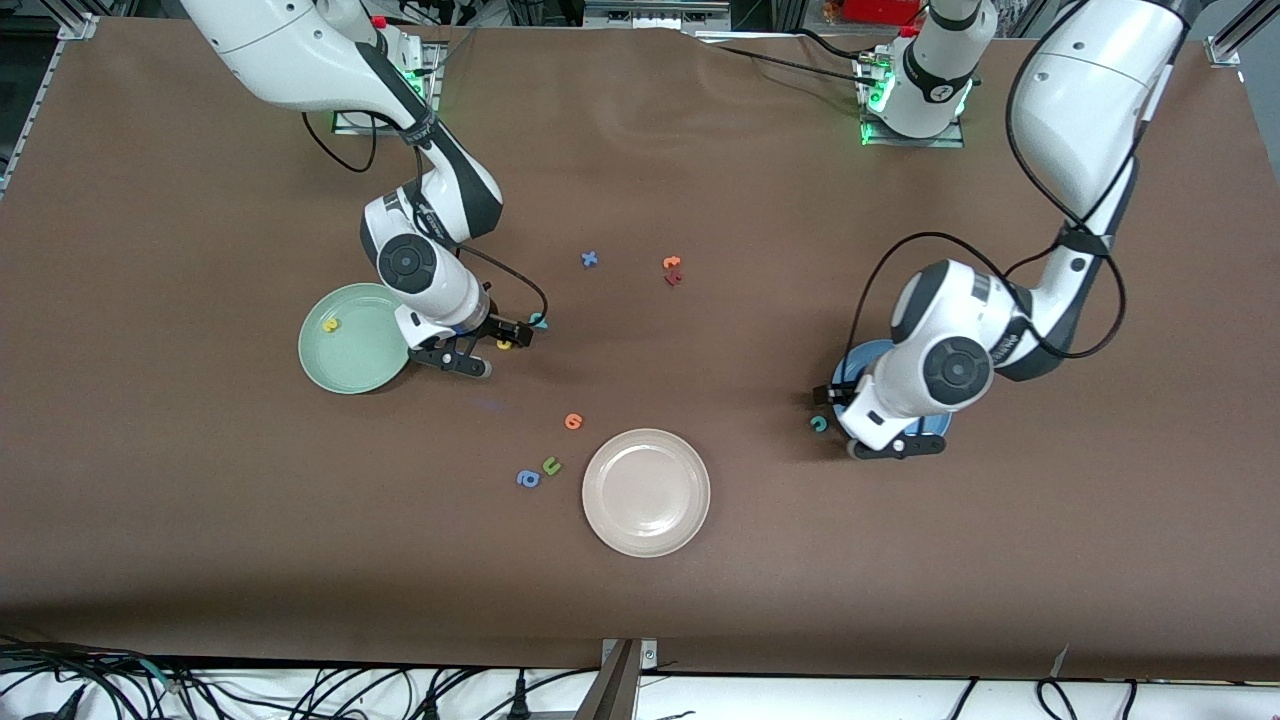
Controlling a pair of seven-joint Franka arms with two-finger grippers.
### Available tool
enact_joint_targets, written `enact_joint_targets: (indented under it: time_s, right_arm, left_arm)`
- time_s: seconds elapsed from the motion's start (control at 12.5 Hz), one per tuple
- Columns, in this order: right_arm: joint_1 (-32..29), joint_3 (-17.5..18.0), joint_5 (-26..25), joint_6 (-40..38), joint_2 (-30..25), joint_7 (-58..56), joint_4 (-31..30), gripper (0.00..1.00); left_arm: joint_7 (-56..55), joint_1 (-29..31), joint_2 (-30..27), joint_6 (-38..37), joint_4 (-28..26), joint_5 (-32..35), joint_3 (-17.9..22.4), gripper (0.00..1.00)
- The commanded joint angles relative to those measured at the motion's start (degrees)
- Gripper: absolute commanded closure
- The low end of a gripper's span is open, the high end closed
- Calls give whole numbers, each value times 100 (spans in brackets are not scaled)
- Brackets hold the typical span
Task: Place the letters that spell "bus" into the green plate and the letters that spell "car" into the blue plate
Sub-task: 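Carry the yellow n to the green plate while the left gripper reaches teal c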
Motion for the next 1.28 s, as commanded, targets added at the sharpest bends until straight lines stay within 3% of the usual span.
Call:
enact_joint_targets:
  time_s: [0.0,0.24,0.56,0.64,0.88,1.04,1.2]
  right_arm:
    - [-12,25,-82,106,166,-44,107,16]
    - [-29,25,-91,106,166,-106,107,52]
    - [-38,25,-91,89,166,-106,107,80]
    - [-38,16,-91,63,166,-97,107,86]
    - [-47,-142,-99,-523,-245,-228,124,87]
    - [-56,-474,-91,-1462,-571,-744,299,87]
    - [-47,-896,-64,-2176,-887,-1255,335,87]
  left_arm:
    - [-43,-224,104,407,69,783,29,1]
    - [613,-207,157,434,77,1211,20,1]
    - [2520,-101,420,495,138,1017,2,1]
    - [2828,-154,455,626,130,939,2,1]
    - [4259,-163,605,864,121,894,-50,3]
    - [5183,-110,649,891,113,815,-50,18]
    - [5686,-93,675,891,113,815,-42,49]
